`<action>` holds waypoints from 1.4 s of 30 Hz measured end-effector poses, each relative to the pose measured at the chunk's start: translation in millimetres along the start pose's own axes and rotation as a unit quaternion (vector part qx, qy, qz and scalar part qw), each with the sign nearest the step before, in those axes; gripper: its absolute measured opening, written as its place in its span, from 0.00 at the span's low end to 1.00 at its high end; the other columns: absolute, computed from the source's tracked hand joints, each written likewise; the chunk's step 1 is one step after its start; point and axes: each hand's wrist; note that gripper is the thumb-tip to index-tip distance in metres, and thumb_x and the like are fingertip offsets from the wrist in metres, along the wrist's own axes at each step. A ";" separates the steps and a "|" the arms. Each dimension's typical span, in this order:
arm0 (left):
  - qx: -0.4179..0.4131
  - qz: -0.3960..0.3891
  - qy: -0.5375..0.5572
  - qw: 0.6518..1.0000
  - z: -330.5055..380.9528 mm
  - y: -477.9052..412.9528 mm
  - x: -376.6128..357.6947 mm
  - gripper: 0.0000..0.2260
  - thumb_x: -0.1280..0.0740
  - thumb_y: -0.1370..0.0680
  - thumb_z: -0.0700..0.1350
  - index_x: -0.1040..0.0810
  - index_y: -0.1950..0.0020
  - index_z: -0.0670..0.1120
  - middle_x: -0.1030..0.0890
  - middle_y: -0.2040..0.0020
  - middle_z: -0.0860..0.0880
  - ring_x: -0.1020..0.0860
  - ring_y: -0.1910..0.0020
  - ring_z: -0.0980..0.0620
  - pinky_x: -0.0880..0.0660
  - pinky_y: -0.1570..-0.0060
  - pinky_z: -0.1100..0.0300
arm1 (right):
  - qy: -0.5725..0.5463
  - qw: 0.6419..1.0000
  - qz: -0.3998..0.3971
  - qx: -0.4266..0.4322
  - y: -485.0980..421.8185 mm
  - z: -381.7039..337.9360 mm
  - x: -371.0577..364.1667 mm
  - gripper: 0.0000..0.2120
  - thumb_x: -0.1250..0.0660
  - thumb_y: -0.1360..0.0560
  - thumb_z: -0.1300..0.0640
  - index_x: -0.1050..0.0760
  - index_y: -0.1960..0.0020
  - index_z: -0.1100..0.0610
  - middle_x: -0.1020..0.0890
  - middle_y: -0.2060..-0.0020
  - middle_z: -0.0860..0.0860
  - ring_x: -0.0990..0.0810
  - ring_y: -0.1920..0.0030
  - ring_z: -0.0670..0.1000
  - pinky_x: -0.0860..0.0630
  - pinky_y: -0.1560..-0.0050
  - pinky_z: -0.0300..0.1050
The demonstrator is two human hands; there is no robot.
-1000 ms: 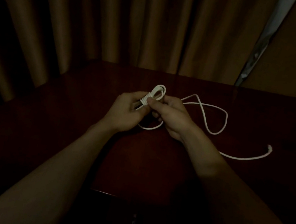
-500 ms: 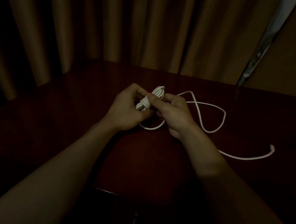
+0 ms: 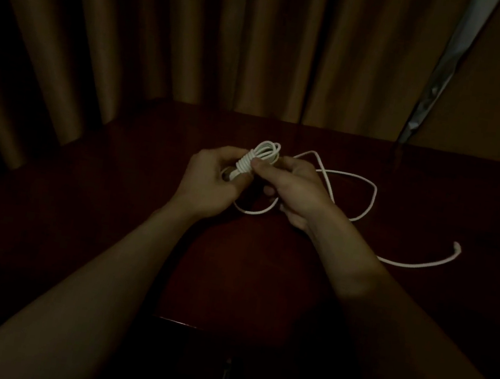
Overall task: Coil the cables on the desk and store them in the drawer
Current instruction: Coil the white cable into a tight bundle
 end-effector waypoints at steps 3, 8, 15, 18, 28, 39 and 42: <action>0.002 0.030 -0.004 1.000 -0.3 0.2 0.1 0.16 0.23 0.24 0.39 0.17 0.36 0.46 0.14 0.44 0.53 0.15 0.45 0.58 0.17 0.42 0.51 | -0.011 1.000 -0.002 -0.010 2.5 -3.0 -0.9 0.17 0.28 0.20 0.56 0.22 0.37 0.66 0.18 0.56 0.55 0.24 0.71 0.43 0.26 0.69 0.38; 0.006 0.058 -0.038 0.998 0.2 1.7 -0.6 0.15 0.18 0.30 0.41 0.18 0.47 0.51 0.15 0.52 0.57 0.16 0.54 0.61 0.16 0.53 0.56 | -0.037 0.999 -0.024 -0.026 5.1 -2.6 -6.7 0.14 0.29 0.20 0.54 0.21 0.40 0.62 0.21 0.67 0.48 0.29 0.75 0.42 0.28 0.71 0.37; 0.020 -0.004 -0.032 0.999 -6.5 -0.6 1.3 0.21 0.21 0.30 0.52 0.23 0.42 0.51 0.16 0.47 0.52 0.15 0.49 0.53 0.17 0.49 0.43 | 0.020 0.999 -0.031 0.013 3.8 1.6 -9.3 0.17 0.31 0.19 0.54 0.22 0.40 0.68 0.25 0.69 0.48 0.32 0.76 0.41 0.39 0.77 0.35; 0.028 -0.063 0.007 0.998 -3.9 -3.0 0.8 0.13 0.27 0.21 0.45 0.20 0.38 0.45 0.15 0.46 0.47 0.16 0.46 0.49 0.19 0.47 0.47 | 0.015 0.997 -0.070 0.015 8.5 -3.1 -0.5 0.13 0.32 0.18 0.55 0.21 0.39 0.64 0.21 0.67 0.47 0.28 0.75 0.40 0.37 0.76 0.34; 0.008 -0.047 0.032 0.998 -3.9 -3.0 -0.3 0.08 0.31 0.18 0.39 0.16 0.41 0.46 0.14 0.53 0.55 0.15 0.52 0.60 0.22 0.52 0.64 | 0.022 0.999 -0.045 -0.004 2.7 -1.7 4.0 0.09 0.32 0.18 0.57 0.20 0.42 0.60 0.22 0.63 0.50 0.32 0.75 0.41 0.37 0.76 0.34; 0.015 0.039 -0.036 0.998 -5.7 -0.5 0.4 0.12 0.19 0.28 0.45 0.19 0.50 0.48 0.15 0.54 0.54 0.15 0.55 0.59 0.16 0.53 0.48 | 0.065 0.998 -0.014 0.022 6.8 -0.5 -1.0 0.10 0.29 0.20 0.56 0.18 0.45 0.62 0.20 0.71 0.43 0.26 0.73 0.41 0.32 0.73 0.34; 0.017 0.023 -0.039 0.999 -8.7 -2.1 0.8 0.14 0.20 0.27 0.46 0.22 0.48 0.47 0.16 0.54 0.54 0.16 0.56 0.57 0.17 0.53 0.44 | 0.049 0.997 -0.040 0.036 10.3 -3.0 -0.9 0.05 0.31 0.19 0.59 0.19 0.45 0.59 0.15 0.62 0.45 0.17 0.66 0.38 0.28 0.70 0.29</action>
Point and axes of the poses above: each hand's wrist, its own y-axis away from the middle knuckle, its own x-axis out of the back of the hand, z = x × y
